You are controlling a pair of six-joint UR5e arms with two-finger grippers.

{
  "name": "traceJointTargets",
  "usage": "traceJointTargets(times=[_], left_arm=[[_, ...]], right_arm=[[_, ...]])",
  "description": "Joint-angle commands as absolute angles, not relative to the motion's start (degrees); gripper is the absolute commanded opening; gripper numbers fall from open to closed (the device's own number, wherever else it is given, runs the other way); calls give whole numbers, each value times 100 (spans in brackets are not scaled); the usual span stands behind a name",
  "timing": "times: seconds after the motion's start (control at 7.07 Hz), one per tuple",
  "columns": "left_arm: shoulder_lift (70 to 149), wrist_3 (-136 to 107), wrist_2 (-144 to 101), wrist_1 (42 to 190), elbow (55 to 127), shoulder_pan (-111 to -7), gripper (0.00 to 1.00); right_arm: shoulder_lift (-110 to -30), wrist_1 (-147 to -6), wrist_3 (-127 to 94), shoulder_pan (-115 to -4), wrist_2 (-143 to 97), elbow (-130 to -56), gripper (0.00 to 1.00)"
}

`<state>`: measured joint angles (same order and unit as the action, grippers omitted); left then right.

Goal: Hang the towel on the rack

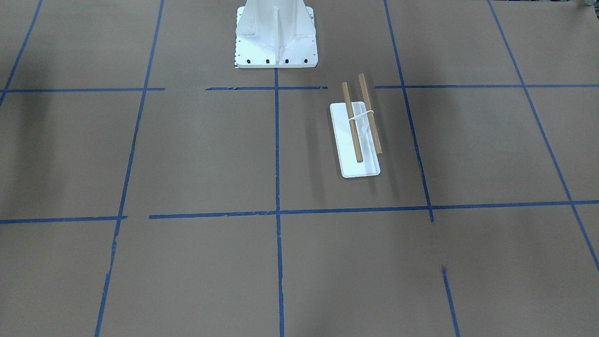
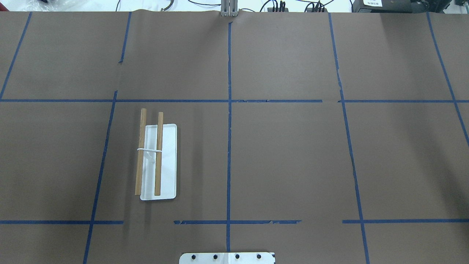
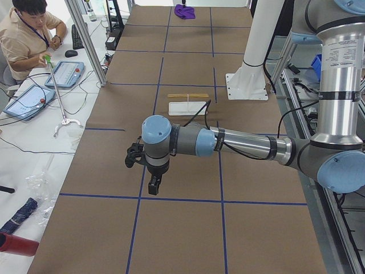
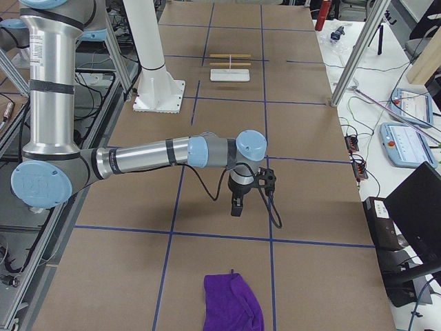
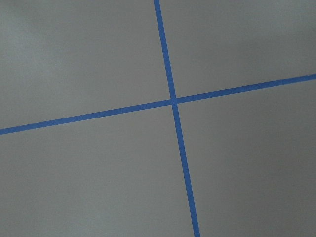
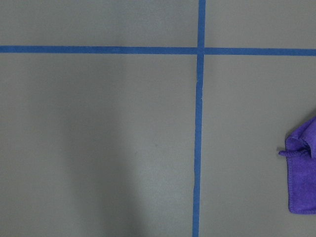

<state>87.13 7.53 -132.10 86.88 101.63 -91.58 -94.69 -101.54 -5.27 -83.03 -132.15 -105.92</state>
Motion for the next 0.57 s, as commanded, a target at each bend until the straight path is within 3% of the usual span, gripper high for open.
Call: traceJointTargets(times=[0.0, 0.42], left_arm=[[8710, 791, -13210, 8710, 10212, -9158, 100], [8727, 800, -13175, 9172, 10230, -9149, 100]], right_arm=[[-9370, -10151, -527, -8306, -13210, -10626, 100], [-8572, -10151, -972, -8236, -12589, -10653, 100]])
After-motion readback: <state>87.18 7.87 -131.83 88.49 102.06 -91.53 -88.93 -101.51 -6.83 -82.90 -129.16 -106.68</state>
